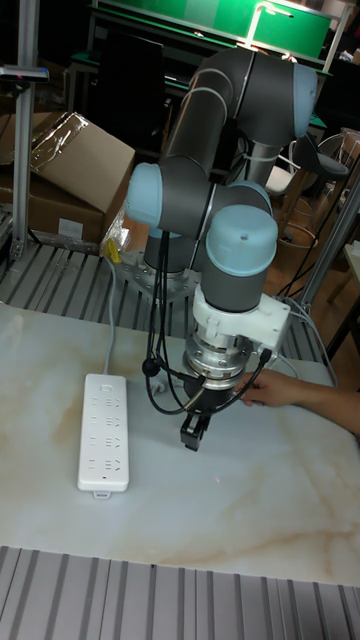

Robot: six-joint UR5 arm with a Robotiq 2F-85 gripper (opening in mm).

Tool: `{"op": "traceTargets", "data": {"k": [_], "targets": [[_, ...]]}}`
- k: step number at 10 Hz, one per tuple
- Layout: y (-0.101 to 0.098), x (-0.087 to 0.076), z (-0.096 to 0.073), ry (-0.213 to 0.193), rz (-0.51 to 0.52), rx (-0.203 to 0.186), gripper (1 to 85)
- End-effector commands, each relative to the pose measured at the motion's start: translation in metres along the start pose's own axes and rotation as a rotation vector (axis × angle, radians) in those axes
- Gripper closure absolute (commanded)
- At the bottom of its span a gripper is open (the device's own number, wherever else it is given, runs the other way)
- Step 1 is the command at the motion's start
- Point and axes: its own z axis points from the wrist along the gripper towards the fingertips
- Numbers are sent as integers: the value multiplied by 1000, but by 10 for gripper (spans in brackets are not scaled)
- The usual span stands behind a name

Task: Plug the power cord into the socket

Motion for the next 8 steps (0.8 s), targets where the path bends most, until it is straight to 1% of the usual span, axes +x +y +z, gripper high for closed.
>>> {"op": "traceTargets", "data": {"k": [1, 3, 4, 5, 8], "targets": [[2, -2, -1, -10, 11, -11, 400], [23, 12, -1, -16, 11, -9, 393], [39, 16, 0, -35, 21, -24, 393], [50, 25, 0, -33, 23, -23, 393], [66, 41, 9, -45, 22, -10, 393]]}}
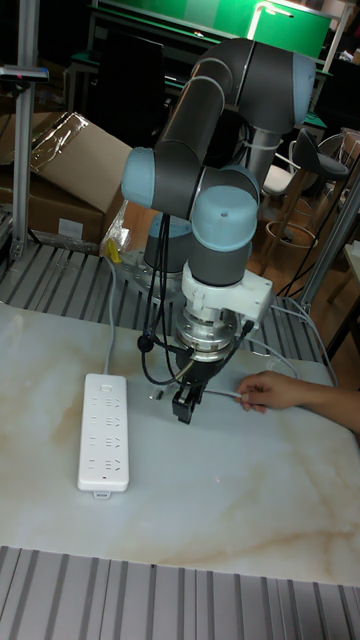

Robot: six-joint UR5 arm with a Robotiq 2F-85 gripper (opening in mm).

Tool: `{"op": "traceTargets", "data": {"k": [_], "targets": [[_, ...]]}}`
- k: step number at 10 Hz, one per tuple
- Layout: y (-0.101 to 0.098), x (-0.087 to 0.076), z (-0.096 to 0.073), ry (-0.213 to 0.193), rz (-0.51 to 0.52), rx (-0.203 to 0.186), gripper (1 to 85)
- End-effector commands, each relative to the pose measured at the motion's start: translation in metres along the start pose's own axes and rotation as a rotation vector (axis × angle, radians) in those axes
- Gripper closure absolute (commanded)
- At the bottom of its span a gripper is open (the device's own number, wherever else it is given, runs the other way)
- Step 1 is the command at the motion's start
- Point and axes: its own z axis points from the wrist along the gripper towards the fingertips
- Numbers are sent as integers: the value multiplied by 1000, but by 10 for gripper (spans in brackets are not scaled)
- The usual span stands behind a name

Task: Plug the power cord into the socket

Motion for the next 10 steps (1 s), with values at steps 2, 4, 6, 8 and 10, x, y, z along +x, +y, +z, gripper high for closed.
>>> {"op": "traceTargets", "data": {"k": [2, 4, 6, 8, 10], "targets": [[12, 15, 4, -13, 18, 28, 443], [15, 7, 4, -44, -8, 15, 427], [15, 12, 5, -23, -3, 15, 423], [19, 33, 4, 17, -21, 27, 427], [19, 32, 5, 11, -14, 23, 447]]}}
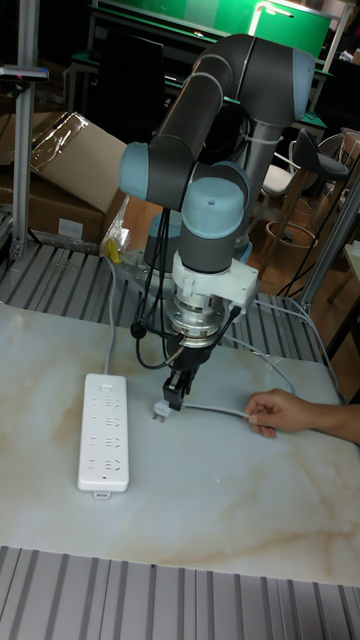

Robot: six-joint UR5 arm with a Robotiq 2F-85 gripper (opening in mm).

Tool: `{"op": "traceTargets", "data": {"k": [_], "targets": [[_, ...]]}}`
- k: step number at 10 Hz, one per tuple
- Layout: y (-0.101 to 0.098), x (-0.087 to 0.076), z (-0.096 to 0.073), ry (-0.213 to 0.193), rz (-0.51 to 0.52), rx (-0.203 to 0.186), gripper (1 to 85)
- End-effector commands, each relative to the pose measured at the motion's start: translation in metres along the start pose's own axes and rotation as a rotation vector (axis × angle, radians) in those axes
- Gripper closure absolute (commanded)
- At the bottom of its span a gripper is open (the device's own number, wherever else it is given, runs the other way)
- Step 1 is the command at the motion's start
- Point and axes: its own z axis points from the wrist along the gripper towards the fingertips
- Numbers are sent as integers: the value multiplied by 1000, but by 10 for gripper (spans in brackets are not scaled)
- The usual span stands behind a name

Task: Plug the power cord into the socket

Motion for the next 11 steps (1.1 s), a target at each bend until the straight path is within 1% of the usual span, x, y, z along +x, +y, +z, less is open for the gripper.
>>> {"op": "traceTargets", "data": {"k": [1, 2, 3, 5, 9, 10, 11], "targets": [[0, 0, -2, -7, -1, 4, 440], [-5, -2, -3, -5, -34, 21, 410], [-6, -1, -4, 1, -42, 25, 400], [-11, 1, -7, 15, -65, 40, 397], [-15, -2, -3, 11, -95, 54, 397], [-16, -2, -1, 16, -107, 60, 400], [-17, 1, 0, 31, -120, 65, 400]]}}
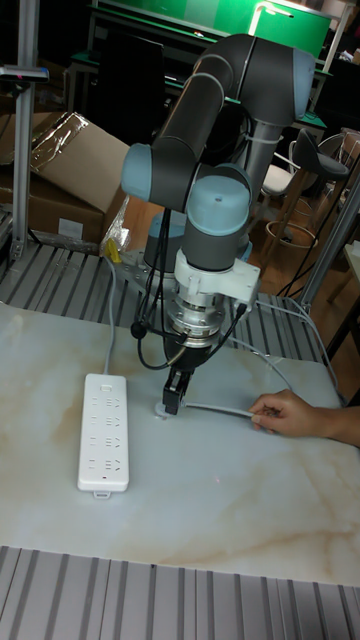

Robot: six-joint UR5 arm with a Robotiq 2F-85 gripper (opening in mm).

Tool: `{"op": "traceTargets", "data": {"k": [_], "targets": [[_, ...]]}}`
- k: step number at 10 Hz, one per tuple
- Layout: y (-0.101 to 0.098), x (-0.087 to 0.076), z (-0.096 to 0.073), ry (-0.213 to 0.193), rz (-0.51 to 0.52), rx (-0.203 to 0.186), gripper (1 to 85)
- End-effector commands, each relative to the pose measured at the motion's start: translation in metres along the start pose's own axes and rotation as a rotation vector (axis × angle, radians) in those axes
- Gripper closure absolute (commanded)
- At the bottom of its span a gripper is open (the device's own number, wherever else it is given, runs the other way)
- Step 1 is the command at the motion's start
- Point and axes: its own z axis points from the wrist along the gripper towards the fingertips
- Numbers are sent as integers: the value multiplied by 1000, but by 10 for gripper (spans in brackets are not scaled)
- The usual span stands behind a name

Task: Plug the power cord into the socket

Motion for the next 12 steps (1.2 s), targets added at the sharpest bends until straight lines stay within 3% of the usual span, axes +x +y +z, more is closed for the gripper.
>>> {"op": "traceTargets", "data": {"k": [1, 2, 4, 7, 12], "targets": [[-4, 4, 2, 21, -41, 17, 403], [-7, 10, 2, 45, -69, 29, 407], [-9, 12, 3, 57, -105, 37, 410], [-5, 4, 6, 35, -104, 33, 420], [-6, 5, 9, 45, -107, 45, 457]]}}
